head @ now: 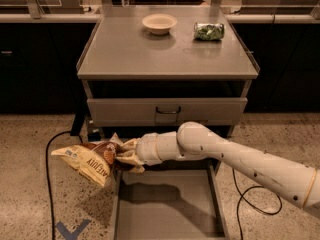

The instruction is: Pick brown chip bag from bottom drawer and place on counter

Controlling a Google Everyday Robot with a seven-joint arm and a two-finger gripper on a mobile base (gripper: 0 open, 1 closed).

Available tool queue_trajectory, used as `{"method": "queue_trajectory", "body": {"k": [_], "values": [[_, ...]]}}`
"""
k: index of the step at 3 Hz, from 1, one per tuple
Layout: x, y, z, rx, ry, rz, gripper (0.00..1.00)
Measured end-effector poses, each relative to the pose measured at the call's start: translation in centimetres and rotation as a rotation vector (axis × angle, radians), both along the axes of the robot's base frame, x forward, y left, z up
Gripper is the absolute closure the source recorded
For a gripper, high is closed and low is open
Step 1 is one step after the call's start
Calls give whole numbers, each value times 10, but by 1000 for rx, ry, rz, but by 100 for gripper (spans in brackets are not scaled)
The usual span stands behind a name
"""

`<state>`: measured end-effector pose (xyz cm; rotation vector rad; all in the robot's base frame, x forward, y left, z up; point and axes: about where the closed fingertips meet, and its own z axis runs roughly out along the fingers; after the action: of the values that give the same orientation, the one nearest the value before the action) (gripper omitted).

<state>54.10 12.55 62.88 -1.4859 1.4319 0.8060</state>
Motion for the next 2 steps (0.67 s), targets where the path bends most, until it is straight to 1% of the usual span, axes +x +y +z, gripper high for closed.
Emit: {"method": "queue_trajectory", "body": {"k": [1,2], "values": [[9,-5,43,25,-45,-17,100],[15,-9,112,57,-112,-16,100]]}}
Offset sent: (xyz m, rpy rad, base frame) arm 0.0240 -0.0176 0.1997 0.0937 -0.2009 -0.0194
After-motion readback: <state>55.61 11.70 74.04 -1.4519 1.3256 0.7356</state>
